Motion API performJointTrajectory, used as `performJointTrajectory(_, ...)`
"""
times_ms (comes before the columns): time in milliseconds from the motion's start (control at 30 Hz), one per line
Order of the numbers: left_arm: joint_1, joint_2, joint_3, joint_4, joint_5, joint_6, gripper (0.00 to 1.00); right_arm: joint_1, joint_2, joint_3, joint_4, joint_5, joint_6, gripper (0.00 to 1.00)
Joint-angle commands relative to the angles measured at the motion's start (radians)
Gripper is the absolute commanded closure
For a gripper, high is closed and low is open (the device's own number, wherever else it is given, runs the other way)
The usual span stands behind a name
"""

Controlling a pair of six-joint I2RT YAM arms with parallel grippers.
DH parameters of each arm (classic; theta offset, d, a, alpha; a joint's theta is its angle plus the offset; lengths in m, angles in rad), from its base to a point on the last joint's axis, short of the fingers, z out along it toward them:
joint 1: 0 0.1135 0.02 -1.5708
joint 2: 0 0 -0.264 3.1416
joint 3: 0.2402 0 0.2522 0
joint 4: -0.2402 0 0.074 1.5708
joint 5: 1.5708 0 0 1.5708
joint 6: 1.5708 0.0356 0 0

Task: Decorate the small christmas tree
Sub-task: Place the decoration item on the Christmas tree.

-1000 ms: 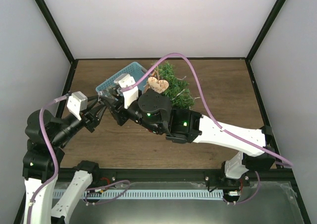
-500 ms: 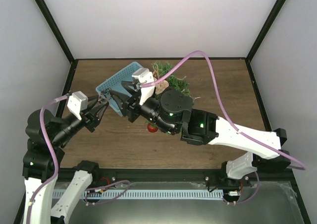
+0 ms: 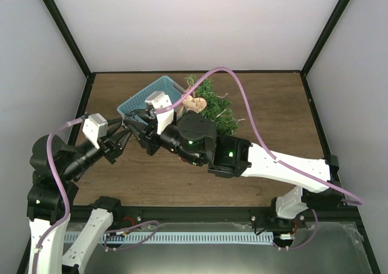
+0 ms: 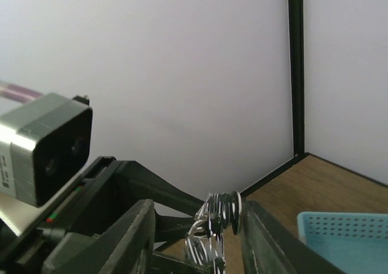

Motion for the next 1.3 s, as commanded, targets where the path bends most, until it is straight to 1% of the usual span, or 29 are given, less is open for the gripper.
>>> performJointTrajectory(0,-0.003,-0.015,0.009,0.029,0.037,-0.003,0.59,0.007,0.008,0.031,0.006,-0.012,0.008,0.63)
performJointTrajectory(67,-0.004,-0.019,0.01,0.034,0.041,-0.006,0.59,0.007,0.007,0.031,0.005,-0.006,0.009,0.7)
performJointTrajectory(167,-0.003,-0.019,0.011,0.034,0.04,-0.008,0.59,0.007,0.002,0.028,0.008,-0.01,-0.001,0.9)
performJointTrajectory(200,-0.004,-0.019,0.011,0.034,0.042,-0.008,0.57,0.008,0.001,0.026,0.012,-0.022,-0.015,0.98)
performJointTrajectory(233,-0.004,-0.017,0.012,0.035,0.046,-0.009,0.53,0.007,0.001,0.027,0.015,-0.037,-0.032,0.99)
performJointTrajectory(267,-0.004,-0.017,0.013,0.035,0.05,-0.011,0.48,0.007,0.0,0.027,0.017,-0.051,-0.058,0.99)
performJointTrajectory(367,-0.004,-0.017,0.013,0.036,0.092,-0.027,0.19,0.007,-0.02,0.007,0.005,-0.066,-0.17,0.99)
performJointTrajectory(400,-0.005,-0.017,0.012,0.034,0.116,-0.028,0.15,0.007,-0.038,-0.006,-0.007,-0.074,-0.202,0.99)
performJointTrajectory(533,-0.014,-0.059,-0.022,0.07,0.224,-0.028,0.11,0.007,-0.14,-0.03,-0.136,-0.163,-0.282,0.99)
performJointTrajectory(633,-0.03,-0.076,-0.033,0.096,0.347,-0.034,0.11,0.008,-0.214,-0.045,-0.307,-0.276,-0.27,0.99)
performJointTrajectory(667,-0.034,-0.076,-0.033,0.096,0.371,-0.04,0.12,0.007,-0.235,-0.061,-0.36,-0.287,-0.252,0.99)
performJointTrajectory(767,-0.045,-0.085,-0.062,0.133,0.526,-0.071,0.12,0.008,-0.305,-0.13,-0.461,-0.324,-0.228,0.99)
performJointTrajectory(833,-0.048,-0.107,-0.114,0.225,0.624,-0.136,0.14,0.008,-0.349,-0.166,-0.475,-0.386,-0.224,0.99)
performJointTrajectory(900,-0.048,-0.117,-0.164,0.314,0.695,-0.211,0.19,0.008,-0.371,-0.183,-0.48,-0.475,-0.24,0.99)
performJointTrajectory(933,-0.049,-0.113,-0.18,0.345,0.728,-0.237,0.21,0.007,-0.378,-0.189,-0.478,-0.493,-0.249,0.99)
performJointTrajectory(1067,-0.071,-0.09,-0.237,0.494,0.806,-0.36,0.25,0.008,-0.394,-0.23,-0.424,-0.476,-0.316,0.99)
performJointTrajectory(1267,-0.095,-0.063,-0.247,0.512,0.827,-0.381,0.36,0.007,-0.365,-0.218,-0.341,-0.47,-0.377,0.99)
